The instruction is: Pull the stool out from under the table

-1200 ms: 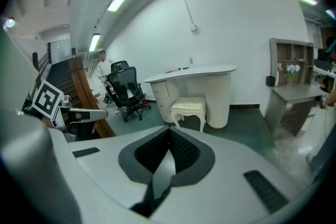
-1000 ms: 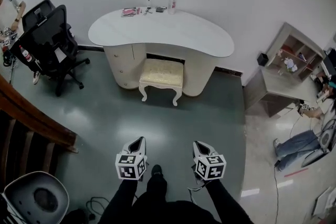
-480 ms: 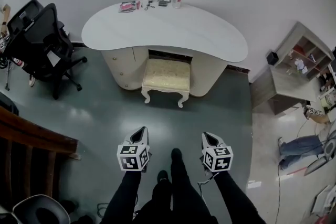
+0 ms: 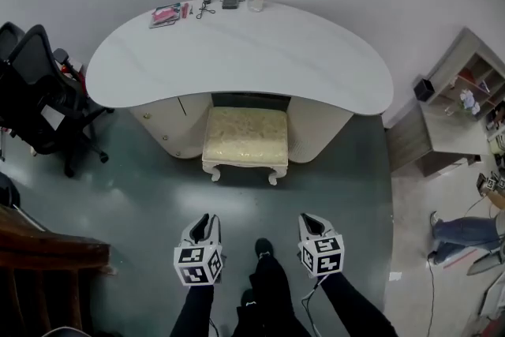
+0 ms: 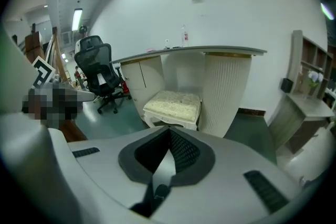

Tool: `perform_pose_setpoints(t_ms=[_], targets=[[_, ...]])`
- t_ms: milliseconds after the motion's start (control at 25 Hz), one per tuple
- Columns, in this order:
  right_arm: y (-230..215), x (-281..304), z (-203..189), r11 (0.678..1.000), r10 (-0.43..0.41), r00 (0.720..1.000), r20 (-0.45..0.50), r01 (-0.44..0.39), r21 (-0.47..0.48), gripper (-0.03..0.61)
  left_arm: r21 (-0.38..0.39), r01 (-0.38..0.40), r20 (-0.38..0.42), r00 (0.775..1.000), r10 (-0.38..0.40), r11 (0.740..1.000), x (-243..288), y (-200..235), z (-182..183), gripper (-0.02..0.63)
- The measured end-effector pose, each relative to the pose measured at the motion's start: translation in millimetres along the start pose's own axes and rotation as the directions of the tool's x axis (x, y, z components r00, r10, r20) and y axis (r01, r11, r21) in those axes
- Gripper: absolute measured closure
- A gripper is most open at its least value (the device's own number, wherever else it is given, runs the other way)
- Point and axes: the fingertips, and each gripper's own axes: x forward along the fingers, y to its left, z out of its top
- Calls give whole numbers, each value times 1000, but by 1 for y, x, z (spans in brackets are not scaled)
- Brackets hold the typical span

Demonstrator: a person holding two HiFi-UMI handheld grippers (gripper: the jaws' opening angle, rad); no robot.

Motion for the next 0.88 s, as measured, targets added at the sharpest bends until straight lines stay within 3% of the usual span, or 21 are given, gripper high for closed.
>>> perform_pose_setpoints(t_ms=[120,160,320,640,880], targets=[[-20,41,-5,1000,-13,1000,2,13,-9,569,20,5,-20,1000,-4,1000,45,8,-15,486],[-25,57,-9,1000,-4,1000,-1,4,-1,512,25,3,-23,1000,-3,1000,60,13,-20,465],[-41,121,-28,999,30,999,-21,-30,15,413,57,-15,-14,1000,16,998,114,38,-37,382],[-78,227,-66,1000,9,1000,-26,-8,21,291,103,2,-28,1000,1,995,214,79,-84,310],[-93,278,-92,1000,-17,1000,-25,17,-2,268,105,-25,-21,999,27,994,260,109,-116,298]])
